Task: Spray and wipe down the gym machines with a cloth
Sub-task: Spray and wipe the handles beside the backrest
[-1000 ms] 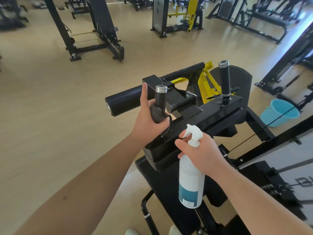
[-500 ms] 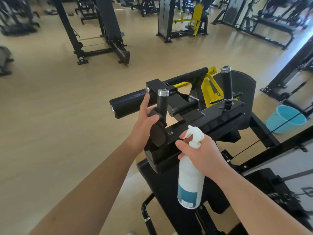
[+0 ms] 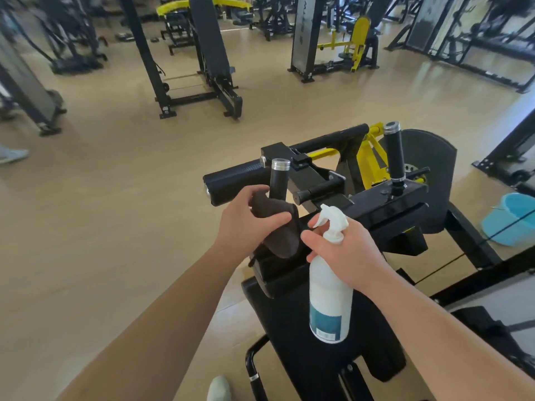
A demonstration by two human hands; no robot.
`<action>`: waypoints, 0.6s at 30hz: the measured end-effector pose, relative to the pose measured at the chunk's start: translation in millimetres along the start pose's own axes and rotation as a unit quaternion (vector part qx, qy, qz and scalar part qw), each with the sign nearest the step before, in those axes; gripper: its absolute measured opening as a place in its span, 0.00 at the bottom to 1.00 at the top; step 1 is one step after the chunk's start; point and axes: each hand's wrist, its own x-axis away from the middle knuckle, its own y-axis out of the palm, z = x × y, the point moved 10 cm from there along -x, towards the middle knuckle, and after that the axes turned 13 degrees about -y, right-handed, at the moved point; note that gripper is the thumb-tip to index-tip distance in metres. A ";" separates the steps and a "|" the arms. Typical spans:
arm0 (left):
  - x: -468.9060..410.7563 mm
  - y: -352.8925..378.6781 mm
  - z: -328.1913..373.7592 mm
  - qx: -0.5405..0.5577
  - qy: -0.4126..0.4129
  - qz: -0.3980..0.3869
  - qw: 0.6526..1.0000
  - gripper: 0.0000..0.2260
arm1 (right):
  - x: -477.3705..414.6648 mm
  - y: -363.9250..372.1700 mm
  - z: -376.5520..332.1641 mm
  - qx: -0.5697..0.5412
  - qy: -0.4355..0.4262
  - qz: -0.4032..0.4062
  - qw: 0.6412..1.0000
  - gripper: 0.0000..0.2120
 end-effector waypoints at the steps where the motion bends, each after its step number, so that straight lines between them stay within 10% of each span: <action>1: -1.6 -2.4 2.6 -0.006 0.012 0.006 1.000 0.30 | -0.3 -0.3 -1.7 0.003 0.002 0.002 1.000 0.06; 18: -101.3 -20.7 -11.7 0.086 0.013 -0.214 0.973 0.32 | 7.4 24.0 -14.5 0.043 0.133 0.198 0.970 0.05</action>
